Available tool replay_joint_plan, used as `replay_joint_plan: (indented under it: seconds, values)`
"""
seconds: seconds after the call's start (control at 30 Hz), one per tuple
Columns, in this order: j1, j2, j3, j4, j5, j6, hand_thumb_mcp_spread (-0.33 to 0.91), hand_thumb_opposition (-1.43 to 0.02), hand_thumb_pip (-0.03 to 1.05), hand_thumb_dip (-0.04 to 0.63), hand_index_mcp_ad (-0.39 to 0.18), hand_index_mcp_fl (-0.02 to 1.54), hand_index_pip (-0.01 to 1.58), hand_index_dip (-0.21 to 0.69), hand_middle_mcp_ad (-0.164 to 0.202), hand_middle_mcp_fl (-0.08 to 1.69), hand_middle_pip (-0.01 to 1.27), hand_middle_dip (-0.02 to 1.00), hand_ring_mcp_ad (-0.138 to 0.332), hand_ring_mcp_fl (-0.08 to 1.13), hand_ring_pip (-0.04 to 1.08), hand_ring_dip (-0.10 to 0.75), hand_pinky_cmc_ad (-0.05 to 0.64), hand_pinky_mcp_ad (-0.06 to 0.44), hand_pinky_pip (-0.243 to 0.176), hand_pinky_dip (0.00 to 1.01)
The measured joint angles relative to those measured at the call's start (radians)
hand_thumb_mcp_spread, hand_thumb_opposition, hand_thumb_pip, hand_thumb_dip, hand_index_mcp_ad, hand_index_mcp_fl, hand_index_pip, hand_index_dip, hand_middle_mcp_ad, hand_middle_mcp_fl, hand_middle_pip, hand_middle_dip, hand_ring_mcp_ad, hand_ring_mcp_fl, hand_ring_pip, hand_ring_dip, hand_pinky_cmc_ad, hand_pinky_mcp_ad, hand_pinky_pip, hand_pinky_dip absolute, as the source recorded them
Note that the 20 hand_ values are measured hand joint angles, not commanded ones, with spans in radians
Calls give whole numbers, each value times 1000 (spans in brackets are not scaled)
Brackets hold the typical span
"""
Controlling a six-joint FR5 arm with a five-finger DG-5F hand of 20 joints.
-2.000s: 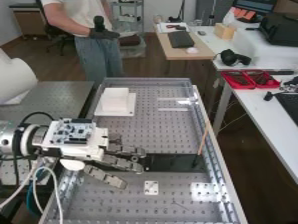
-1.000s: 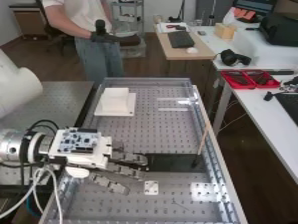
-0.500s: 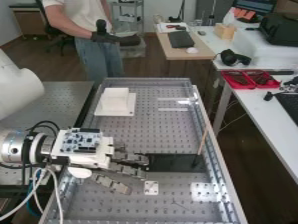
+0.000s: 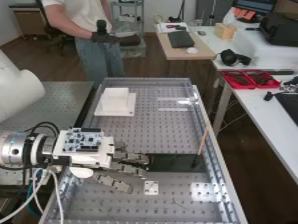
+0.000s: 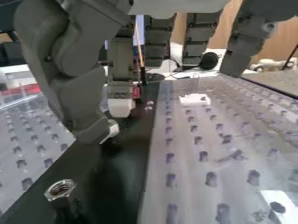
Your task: Grab the larger nut and place it in the white container
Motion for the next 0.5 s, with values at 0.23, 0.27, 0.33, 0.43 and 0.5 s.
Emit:
replay_joint_plan:
  seconds: [0.23, 0.27, 0.33, 0.43, 0.5]
  values:
    - [-1, -2, -2, 9, -6, -17, 405, -864, 663, 223, -161, 12, 1552, 187, -14, 0, 131, 215, 113, 10, 91, 124, 365, 295, -91, 328]
    - [0, -2, -2, 10, -7, -22, 405, -864, 663, 223, -161, 12, 1555, 187, -14, 0, 131, 215, 115, 10, 91, 126, 365, 295, -91, 328]
    - [1, 0, -3, 10, -8, -28, 405, -864, 663, 223, -161, 12, 1552, 185, -14, 0, 131, 215, 115, 10, 91, 124, 365, 295, -91, 328]
    - [2, 2, -3, 10, -9, -31, 405, -864, 663, 223, -161, 12, 1552, 185, -14, 0, 131, 215, 115, 10, 91, 124, 365, 295, -91, 328]
    - [3, 3, -5, 10, -9, -34, 405, -867, 663, 223, -161, 12, 1552, 185, -14, 0, 131, 215, 113, 10, 91, 124, 365, 295, -91, 328]
